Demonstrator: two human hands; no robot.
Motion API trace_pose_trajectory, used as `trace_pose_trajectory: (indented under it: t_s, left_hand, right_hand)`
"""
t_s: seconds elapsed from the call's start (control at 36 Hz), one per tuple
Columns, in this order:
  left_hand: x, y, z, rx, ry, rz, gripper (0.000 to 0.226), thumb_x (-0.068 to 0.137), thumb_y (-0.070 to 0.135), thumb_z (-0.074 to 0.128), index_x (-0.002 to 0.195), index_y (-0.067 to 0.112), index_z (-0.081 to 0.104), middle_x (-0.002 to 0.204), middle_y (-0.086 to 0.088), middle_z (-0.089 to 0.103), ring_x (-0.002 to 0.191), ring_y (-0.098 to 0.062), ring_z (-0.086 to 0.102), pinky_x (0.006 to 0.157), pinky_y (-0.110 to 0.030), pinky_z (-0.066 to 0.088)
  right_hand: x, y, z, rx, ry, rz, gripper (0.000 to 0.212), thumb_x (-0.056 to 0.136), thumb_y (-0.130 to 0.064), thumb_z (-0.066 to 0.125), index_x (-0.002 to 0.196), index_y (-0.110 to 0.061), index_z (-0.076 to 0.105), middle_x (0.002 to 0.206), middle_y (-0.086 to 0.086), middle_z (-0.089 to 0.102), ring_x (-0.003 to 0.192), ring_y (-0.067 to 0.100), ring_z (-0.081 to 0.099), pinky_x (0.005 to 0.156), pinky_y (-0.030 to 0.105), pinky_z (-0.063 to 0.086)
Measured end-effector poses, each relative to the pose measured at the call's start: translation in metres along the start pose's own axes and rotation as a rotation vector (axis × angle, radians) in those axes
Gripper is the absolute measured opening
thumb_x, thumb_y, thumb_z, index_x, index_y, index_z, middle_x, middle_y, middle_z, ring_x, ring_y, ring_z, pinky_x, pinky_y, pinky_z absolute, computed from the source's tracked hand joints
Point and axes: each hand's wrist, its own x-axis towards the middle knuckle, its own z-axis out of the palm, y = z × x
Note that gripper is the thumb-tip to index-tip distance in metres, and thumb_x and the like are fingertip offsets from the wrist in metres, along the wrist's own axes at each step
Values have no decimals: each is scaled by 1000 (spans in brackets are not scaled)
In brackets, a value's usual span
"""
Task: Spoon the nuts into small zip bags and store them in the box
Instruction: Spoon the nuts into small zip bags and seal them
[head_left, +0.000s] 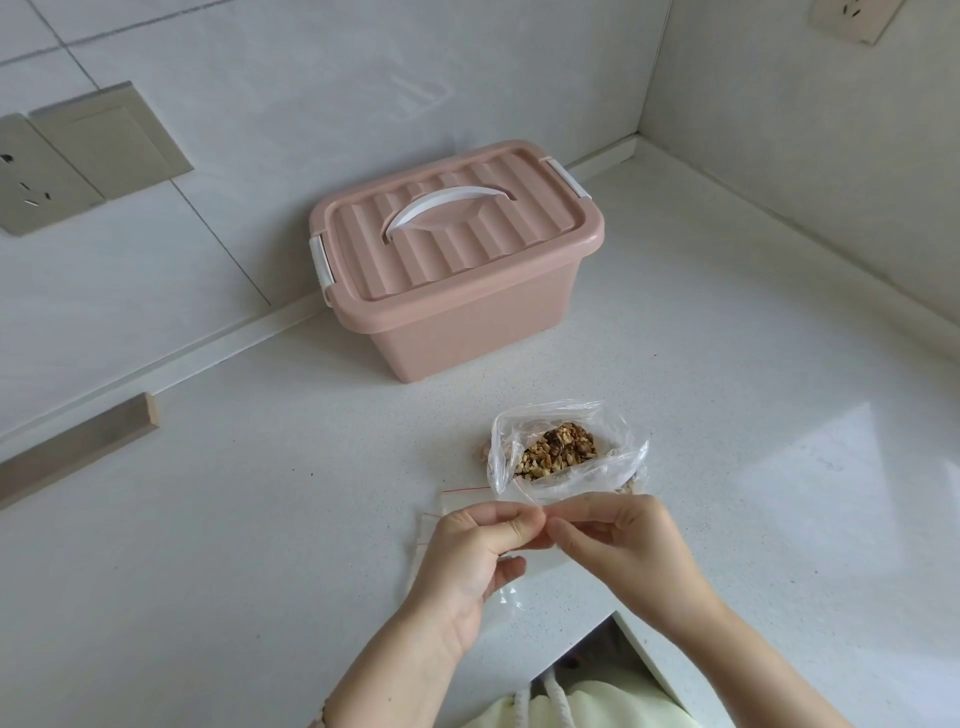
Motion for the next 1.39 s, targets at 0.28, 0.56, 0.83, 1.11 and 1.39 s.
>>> trace_pose_trajectory:
  t_s: [0.28, 0.56, 0.83, 1.11, 1.39]
  left_hand:
    - [-4, -7, 2, 537, 15, 346, 24, 92, 8, 49, 69, 15, 51, 58, 10, 60, 58, 0, 56, 51, -19, 44]
    - [2, -5, 7, 512, -54, 318, 32, 94, 0, 34, 63, 9, 38, 46, 4, 44, 42, -5, 44, 47, -24, 33]
    - [11, -2, -8, 1190, 289, 608, 24, 85, 33, 40, 64, 23, 37, 64, 4, 46, 60, -8, 42, 54, -25, 29]
    - [24, -15, -11, 893, -34, 821, 91, 51, 64, 67, 130, 38, 30, 135, 26, 33, 132, 12, 14, 116, -34, 15]
    - [32, -19, -5, 924, 95, 872, 49, 66, 47, 61, 104, 21, 45, 94, 27, 39, 89, 6, 44, 75, -2, 36]
  right_hand:
    - [2, 3, 8, -6, 46, 40, 24, 81, -6, 63, 63, -19, 73, 62, 7, 69, 57, 15, 57, 57, 28, 46]
    - [4, 4, 14, 180, 180, 104, 24, 80, 9, 56, 59, 4, 64, 46, 8, 62, 44, 16, 58, 50, 21, 46]
    - [10, 7, 11, -304, 342, -1, 20, 73, -5, 68, 59, -18, 63, 60, -7, 64, 62, 4, 60, 55, 15, 47]
    - [16, -13, 5, 72, 137, 113, 17, 79, -1, 64, 63, -3, 65, 53, 0, 67, 47, 6, 60, 49, 15, 46]
    - [21, -12, 3, -413, 242, -85, 16, 73, -10, 68, 58, -13, 61, 61, -2, 64, 58, 12, 60, 60, 32, 52]
